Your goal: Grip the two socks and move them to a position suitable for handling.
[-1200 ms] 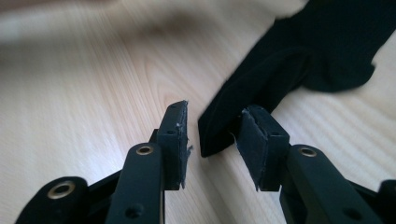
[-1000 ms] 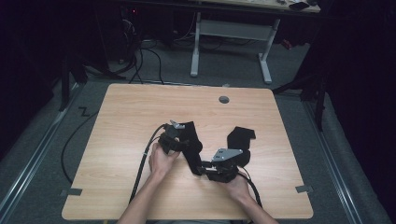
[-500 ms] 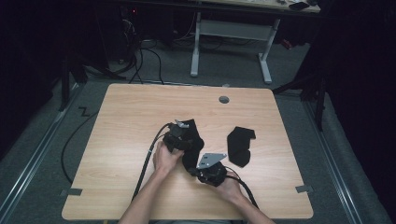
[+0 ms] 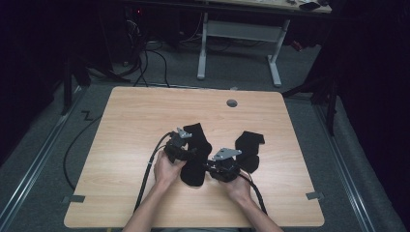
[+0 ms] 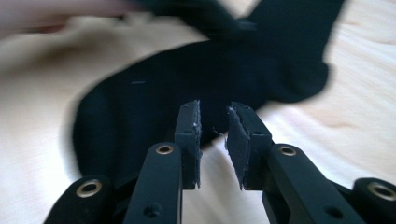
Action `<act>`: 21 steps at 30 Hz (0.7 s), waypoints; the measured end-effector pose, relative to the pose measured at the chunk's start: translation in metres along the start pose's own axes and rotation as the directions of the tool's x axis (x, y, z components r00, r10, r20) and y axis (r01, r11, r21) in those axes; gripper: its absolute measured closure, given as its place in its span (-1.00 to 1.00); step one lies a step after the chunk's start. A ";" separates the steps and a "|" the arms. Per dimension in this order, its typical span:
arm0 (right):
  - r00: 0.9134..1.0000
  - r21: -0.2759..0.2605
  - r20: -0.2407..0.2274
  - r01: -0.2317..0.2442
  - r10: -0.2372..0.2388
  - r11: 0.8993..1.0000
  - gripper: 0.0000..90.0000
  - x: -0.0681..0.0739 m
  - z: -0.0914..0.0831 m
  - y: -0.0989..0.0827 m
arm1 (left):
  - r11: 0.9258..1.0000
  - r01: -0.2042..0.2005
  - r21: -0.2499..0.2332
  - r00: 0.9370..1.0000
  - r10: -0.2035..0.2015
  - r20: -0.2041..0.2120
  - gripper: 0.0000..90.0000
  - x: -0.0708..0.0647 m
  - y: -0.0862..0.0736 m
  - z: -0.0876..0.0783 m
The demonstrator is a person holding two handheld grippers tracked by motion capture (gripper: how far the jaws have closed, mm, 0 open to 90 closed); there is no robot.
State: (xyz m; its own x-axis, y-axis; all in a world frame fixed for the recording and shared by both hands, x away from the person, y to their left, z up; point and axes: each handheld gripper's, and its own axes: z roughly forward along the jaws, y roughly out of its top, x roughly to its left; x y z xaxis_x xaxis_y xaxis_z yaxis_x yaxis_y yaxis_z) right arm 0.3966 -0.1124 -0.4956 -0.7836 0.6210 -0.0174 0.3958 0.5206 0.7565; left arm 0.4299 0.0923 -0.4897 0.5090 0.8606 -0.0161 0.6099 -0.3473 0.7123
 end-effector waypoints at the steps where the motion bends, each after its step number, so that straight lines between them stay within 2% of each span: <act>1: 1.000 -0.003 -0.006 -0.008 0.008 1.000 0.63 -0.001 0.003 0.000 | 1.000 -0.012 0.010 1.000 0.013 -0.006 -0.15 -0.001 -0.004 -0.001; 3: 1.000 0.005 0.006 0.007 -0.007 1.000 0.60 0.001 0.009 0.000 | 0.999 -0.030 0.018 0.999 0.030 -0.022 -0.15 -0.003 -0.011 -0.001; 5: 1.000 0.012 -0.001 0.022 -0.022 1.000 0.60 0.002 0.014 -0.001 | 1.000 -0.014 0.007 1.000 0.014 -0.012 -0.14 -0.002 -0.013 -0.001; 7: 1.000 0.014 -0.005 0.031 -0.031 0.999 0.60 0.003 0.014 0.000 | 1.000 -0.007 0.003 1.000 0.007 -0.010 -0.12 -0.001 -0.012 0.001; 9: 0.999 0.028 -0.005 0.048 -0.048 0.998 0.60 0.003 0.014 0.001 | 1.000 -0.026 0.004 1.000 0.026 -0.003 -0.06 -0.004 -0.008 0.005; 12: 0.998 0.033 -0.004 0.062 -0.062 0.998 0.60 0.004 0.009 -0.003 | 0.998 -0.047 0.028 0.999 0.047 0.012 -0.06 -0.011 0.001 0.010; 16: 0.998 0.036 0.007 0.057 -0.057 0.998 0.58 0.004 -0.002 -0.013 | 0.998 -0.062 0.012 0.998 0.062 0.031 -0.13 -0.019 0.004 0.017; 18: 0.996 0.047 0.026 0.087 -0.089 0.995 0.52 0.006 -0.008 -0.015 | 0.998 -0.065 0.014 0.997 0.064 0.038 -0.15 -0.022 0.004 0.016; 19: 0.996 0.062 0.025 0.087 -0.088 0.994 0.48 0.004 -0.011 -0.015 | 0.998 -0.060 0.017 0.998 0.060 0.033 -0.14 -0.022 0.004 0.015; 21: 0.997 0.047 0.036 0.065 -0.067 0.997 0.48 -0.003 -0.016 -0.011 | 0.998 -0.059 0.014 0.998 0.058 0.025 -0.14 -0.022 0.002 0.012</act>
State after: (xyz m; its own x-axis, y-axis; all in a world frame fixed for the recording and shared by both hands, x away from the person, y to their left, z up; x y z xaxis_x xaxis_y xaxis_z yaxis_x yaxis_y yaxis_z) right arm 0.3865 -0.1292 -0.4939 -0.7905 0.6056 -0.0914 0.3660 0.5867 0.7224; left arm 0.4272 0.0683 -0.4959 0.5589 0.8292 0.0079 0.5870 -0.4024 0.7025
